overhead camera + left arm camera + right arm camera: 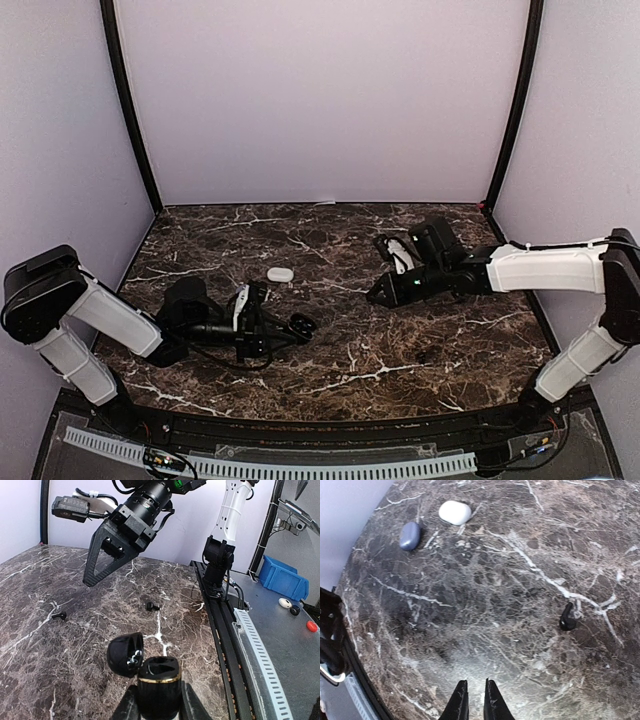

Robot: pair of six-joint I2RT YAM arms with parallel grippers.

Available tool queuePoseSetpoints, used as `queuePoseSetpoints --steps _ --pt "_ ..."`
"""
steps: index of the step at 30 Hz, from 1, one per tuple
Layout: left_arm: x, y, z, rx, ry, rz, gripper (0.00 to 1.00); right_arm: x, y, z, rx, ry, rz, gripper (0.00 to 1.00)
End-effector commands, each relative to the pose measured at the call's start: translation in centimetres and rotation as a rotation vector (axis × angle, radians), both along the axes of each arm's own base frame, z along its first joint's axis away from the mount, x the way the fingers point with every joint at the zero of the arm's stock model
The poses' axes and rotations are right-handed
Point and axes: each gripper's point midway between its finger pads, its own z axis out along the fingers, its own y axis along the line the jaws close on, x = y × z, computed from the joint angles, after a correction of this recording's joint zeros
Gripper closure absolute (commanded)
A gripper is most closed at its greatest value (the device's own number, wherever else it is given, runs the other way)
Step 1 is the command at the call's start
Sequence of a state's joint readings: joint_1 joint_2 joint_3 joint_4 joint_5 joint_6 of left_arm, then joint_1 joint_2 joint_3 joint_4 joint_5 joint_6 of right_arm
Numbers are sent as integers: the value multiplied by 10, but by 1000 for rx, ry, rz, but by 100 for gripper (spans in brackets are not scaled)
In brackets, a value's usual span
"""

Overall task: Insert the wireless bluetooth earbuds into the charging case
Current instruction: Pick up the left earbud from the center of the board.

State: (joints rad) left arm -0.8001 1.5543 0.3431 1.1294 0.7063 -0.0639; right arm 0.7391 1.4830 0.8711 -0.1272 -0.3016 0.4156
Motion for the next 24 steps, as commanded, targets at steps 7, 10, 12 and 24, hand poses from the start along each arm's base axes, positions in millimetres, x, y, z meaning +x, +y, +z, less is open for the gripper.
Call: queuePoseSetpoints --steps 7,10,12,24 --pt "1 3 7 -23 -32 8 81 48 -31 -26 -254 -97 -178 77" --pt "1 3 7 -23 -33 9 81 55 -26 -43 -256 -77 -191 71" --pt "1 3 7 -22 -33 10 81 58 -22 -48 -241 -70 -195 70" --pt "1 3 7 -21 -35 10 81 79 -23 -71 -292 -104 -185 64"
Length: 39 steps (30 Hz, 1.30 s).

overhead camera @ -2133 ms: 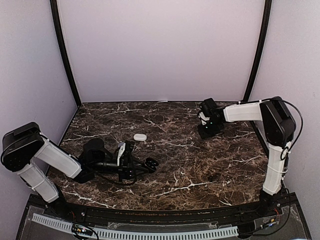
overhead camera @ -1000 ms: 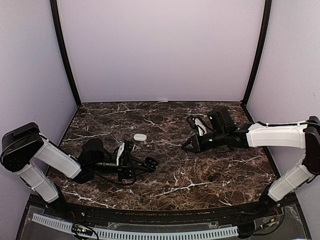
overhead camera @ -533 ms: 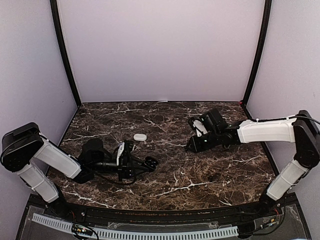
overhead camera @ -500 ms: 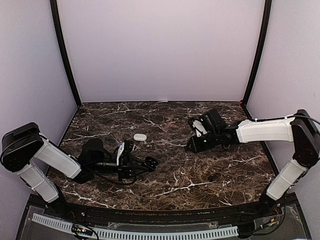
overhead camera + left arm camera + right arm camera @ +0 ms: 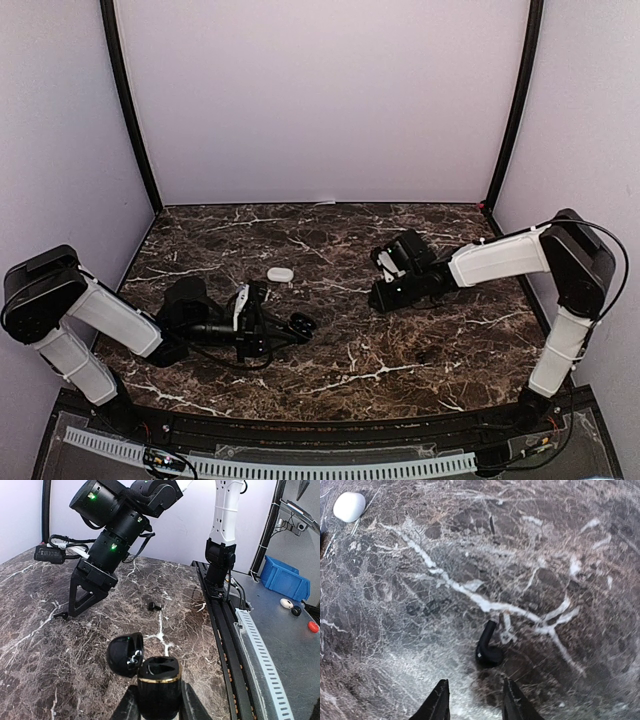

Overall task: Insert the wireless bluetooth earbuds into the charging case
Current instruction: Pick up the left earbud from the center of the board.

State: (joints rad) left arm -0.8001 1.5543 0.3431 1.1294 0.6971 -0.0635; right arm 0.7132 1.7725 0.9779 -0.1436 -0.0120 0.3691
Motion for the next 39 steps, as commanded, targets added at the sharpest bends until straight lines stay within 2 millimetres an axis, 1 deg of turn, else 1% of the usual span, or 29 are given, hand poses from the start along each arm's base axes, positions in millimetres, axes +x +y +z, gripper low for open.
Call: queuePoseSetpoints --steps 1,6,21,27,39 --pt "0 3 7 -22 -33 2 81 23 4 11 9 -83 8 63" --pt "0 3 8 -23 -37 1 81 30 1 6 -29 -99 12 63" --pt "-1 4 9 -20 -44 4 81 32 9 -8 -60 -94 94 65" --pt "-1 4 8 -19 -44 5 81 32 8 -13 -75 -87 98 72" --pt "-1 4 9 -20 -51 6 81 30 9 -3 -57 -96 109 84"
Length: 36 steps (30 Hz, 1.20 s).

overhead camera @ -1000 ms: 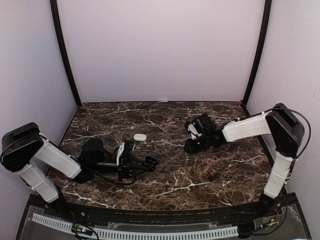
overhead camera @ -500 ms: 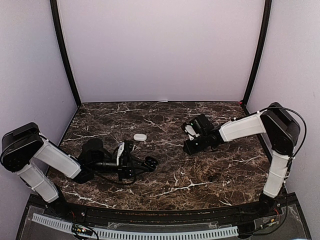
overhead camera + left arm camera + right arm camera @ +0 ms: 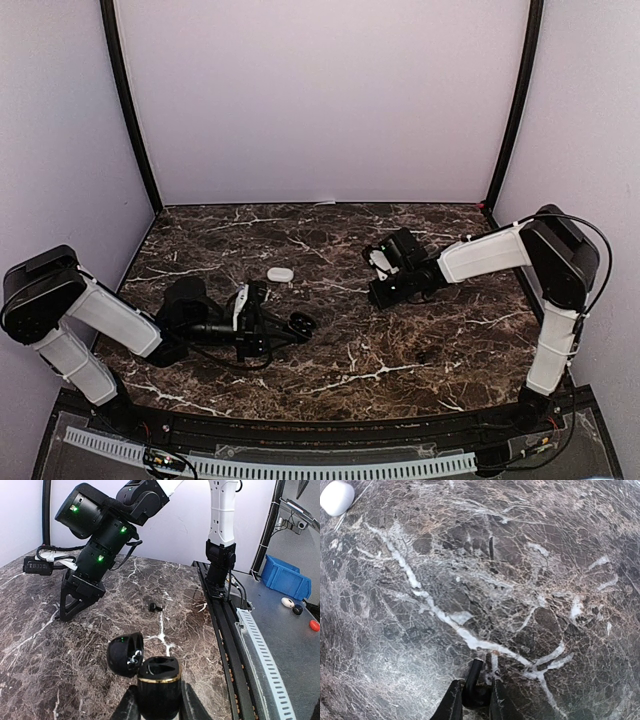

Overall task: Insert the wireless bluetooth earbuds into the charging case
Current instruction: Pick up the left earbud from the center of the board.

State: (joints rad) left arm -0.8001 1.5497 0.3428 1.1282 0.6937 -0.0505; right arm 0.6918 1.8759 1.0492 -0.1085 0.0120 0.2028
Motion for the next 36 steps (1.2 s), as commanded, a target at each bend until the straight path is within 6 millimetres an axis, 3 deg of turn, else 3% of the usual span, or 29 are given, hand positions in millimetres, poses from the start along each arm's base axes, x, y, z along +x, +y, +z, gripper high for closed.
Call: queuePoseSetpoints --steps 1,16,25,36 --pt "-1 4 8 -18 -36 5 81 2 5 11 28 -14 13 85" --pt "-2 4 7 -15 -42 1 81 -22 16 35 93 21 83 86" --pt "-10 10 8 -41 -127 -13 83 -65 35 43 201 124 189 86" --pt "-23 12 5 -67 -249 -27 87 -120 57 69 357 222 343 86"
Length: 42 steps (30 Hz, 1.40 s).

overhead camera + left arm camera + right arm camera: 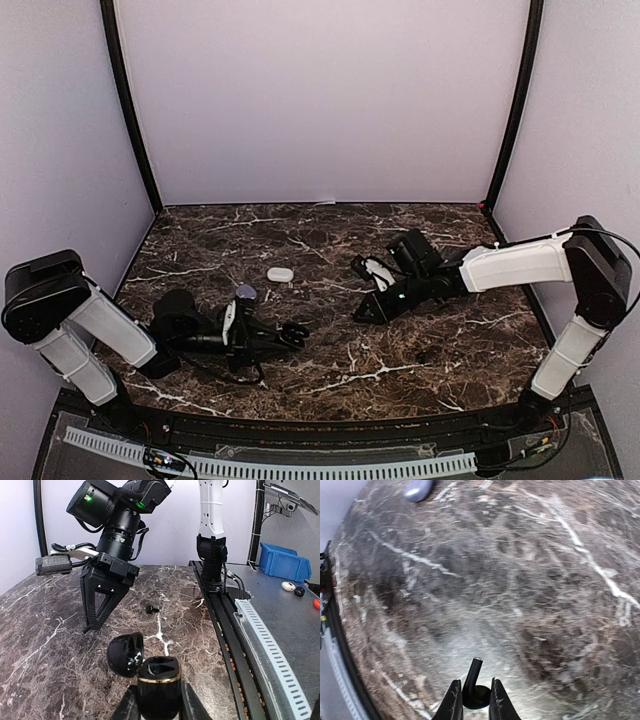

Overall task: Insert the wireless bluetooth earbuds into the charging case
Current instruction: Pick up the left earbud from the center of the board, then insert the left earbud into the left side groove of the charging case.

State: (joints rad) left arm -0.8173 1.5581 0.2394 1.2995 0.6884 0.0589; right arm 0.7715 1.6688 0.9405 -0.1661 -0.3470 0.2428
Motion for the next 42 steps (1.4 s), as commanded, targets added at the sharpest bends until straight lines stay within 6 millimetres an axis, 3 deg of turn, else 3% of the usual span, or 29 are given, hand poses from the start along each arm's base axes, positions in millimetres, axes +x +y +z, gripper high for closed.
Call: queuePoseSetpoints --steps 1,3,5,9,22,31,42 --pt "-4 0 7 -30 -110 -3 87 -31 17 25 117 46 101 86" --pt "-7 1 6 -28 -126 -11 87 -42 21 26 138 76 137 86" --pt "-11 1 4 -21 -149 -25 87 -54 26 43 188 82 179 87" --pt "-18 -2 -1 -5 -195 -49 87 -76 36 58 225 109 254 87" --pt "-17 -4 -6 10 -224 -36 87 -117 50 82 226 101 351 88" --pt "-18 -6 -6 11 -226 -44 87 -124 65 94 237 74 346 89" --pt "-13 -11 -11 39 -234 -15 88 -132 83 92 275 160 285 89"
